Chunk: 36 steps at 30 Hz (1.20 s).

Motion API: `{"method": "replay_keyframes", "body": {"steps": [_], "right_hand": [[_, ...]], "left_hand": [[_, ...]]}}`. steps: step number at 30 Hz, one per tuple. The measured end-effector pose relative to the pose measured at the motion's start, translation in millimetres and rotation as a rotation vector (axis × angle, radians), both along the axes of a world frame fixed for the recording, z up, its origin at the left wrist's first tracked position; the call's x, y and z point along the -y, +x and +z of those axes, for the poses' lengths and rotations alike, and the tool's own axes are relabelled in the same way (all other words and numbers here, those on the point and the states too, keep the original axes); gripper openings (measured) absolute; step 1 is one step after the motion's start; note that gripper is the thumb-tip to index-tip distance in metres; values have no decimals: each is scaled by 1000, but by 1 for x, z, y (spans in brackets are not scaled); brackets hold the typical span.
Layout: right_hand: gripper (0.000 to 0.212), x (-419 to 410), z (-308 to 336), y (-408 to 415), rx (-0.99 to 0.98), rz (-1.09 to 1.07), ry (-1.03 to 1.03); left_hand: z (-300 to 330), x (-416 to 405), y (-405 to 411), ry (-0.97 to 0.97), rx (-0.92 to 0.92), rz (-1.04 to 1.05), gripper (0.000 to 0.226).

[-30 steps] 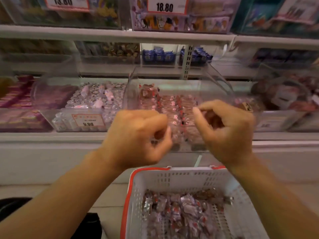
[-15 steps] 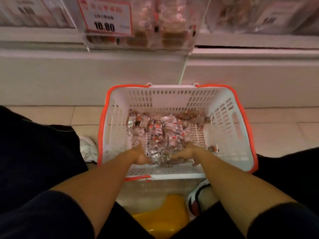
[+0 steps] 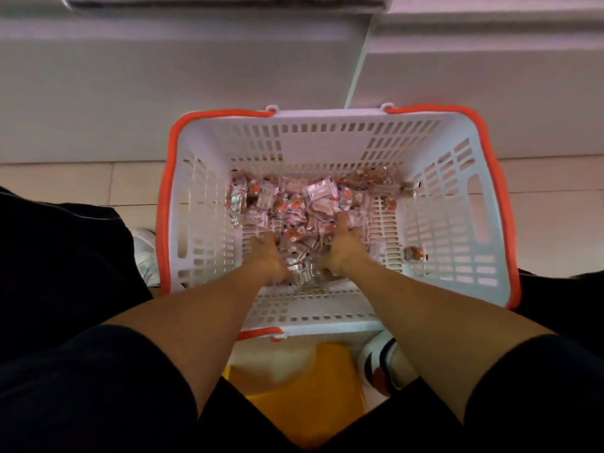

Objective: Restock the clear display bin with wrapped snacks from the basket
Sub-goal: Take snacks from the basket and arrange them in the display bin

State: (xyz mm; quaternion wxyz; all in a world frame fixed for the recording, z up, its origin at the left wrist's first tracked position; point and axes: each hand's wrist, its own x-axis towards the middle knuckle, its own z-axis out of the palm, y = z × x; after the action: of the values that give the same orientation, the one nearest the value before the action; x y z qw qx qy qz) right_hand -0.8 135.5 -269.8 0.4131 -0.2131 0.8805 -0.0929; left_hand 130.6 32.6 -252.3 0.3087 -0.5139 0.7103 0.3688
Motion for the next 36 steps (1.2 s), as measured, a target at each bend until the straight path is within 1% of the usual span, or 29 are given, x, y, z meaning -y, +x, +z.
{"method": "replay_keyframes", "body": {"steps": [2, 3, 4, 5, 8, 10, 11, 12, 13, 14, 15, 16, 17, 18, 19, 21, 23, 26, 27, 29, 31, 33, 35, 36], "right_hand": [[88, 2, 0, -2, 58, -60, -125], [79, 2, 0, -2, 99, -96, -155], [75, 3, 0, -2, 121, -118, -170], [75, 4, 1, -2, 127, -125, -175], [83, 4, 0, -1, 146, -95, -206], [75, 3, -1, -2, 144, -25, -222], [69, 4, -1, -2, 125, 26, -219], [65, 4, -1, -3, 106, 58, -219], [66, 5, 0, -1, 97, 62, -222], [74, 7, 0, 0, 94, 45, -229], [88, 8, 1, 3, 96, 12, -233], [103, 10, 3, 5, 103, -22, -240], [113, 11, 4, 8, 110, -38, -249], [115, 13, 4, 10, 113, -26, -265], [108, 14, 4, 12, 107, 11, -272], [85, 18, 3, 13, 70, 93, -256], [63, 21, 3, 11, 57, 90, -256], [30, 19, 10, 4, 77, -51, -256], [24, 15, 14, 1, 101, -109, -242], [28, 8, 26, -4, 159, -164, -193], [32, 3, 42, -6, 273, -187, -159], [29, 0, 59, -6, 333, -145, -160], [27, 1, 76, -3, 344, -122, -223], [29, 2, 83, -1, 343, -136, -271]], "left_hand": [[-4, -4, -3, 1, -10, -3, 99], [-6, -5, -4, 13, -33, 34, 96], [-8, -6, -6, 40, -62, 82, 93], [-11, -7, -6, 73, -79, 131, 91], [-16, -12, -5, 107, -156, 261, 79], [-22, -12, -3, 117, -212, 296, 81], [-22, -11, -4, 186, -237, 379, 79], [-20, -10, -6, 289, -261, 524, 71], [-17, -9, -8, 368, -276, 656, 57], [-15, -9, -10, 402, -289, 760, 42], [-15, -8, -11, 404, -305, 818, 31], [-15, -8, -11, 404, -332, 865, 28], [-17, -8, -10, 406, -358, 898, 29], [-17, -7, -9, 416, -373, 938, 31], [-17, -5, -9, 408, -381, 966, 30], [-20, 0, -11, 330, -393, 964, 19], [-24, 5, -12, 228, -410, 907, 15], [-22, 7, -3, 214, -451, 850, 19], [-18, 6, 1, 226, -457, 819, 20], [-6, 6, 5, 258, -478, 759, 35], [10, 7, 8, 294, -483, 765, 39], [23, 9, 9, 359, -472, 760, 25], [36, 11, 14, 418, -453, 722, 7], [43, 12, 17, 429, -447, 700, 3]]}}
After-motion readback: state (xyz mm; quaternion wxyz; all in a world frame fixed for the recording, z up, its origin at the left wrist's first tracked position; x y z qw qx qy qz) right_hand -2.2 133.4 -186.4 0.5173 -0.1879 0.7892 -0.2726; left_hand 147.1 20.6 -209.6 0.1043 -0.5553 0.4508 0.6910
